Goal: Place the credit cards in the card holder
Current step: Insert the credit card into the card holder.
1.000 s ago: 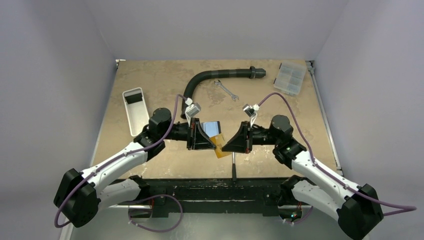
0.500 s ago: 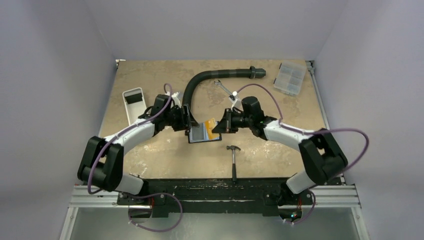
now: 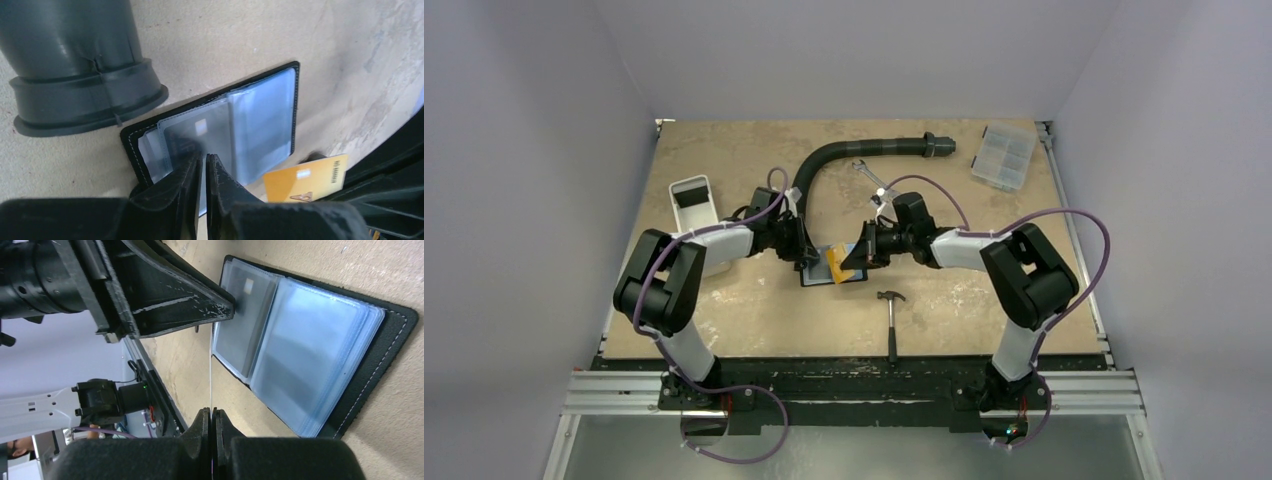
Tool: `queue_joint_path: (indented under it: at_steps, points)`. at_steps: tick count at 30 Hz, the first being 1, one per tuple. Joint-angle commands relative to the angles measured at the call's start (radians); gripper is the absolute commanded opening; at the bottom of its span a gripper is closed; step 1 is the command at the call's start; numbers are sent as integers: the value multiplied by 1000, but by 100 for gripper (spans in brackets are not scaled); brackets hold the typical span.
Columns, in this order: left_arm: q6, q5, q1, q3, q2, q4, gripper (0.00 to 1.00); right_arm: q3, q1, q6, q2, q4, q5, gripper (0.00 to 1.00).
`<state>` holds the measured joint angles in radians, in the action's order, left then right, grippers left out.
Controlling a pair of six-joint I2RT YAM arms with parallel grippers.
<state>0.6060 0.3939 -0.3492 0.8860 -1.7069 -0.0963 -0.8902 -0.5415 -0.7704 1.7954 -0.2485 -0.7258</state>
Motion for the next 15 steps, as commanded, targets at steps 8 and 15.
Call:
queue_joint_path:
  at_steps: [8,15]
  points:
    - [-52,-69,1,11,-23,-49,4,-43,21,-6,81,-29,-36,0]
    - [-46,-70,0,-6,-19,-44,3,-80,21,11,108,32,-5,0]
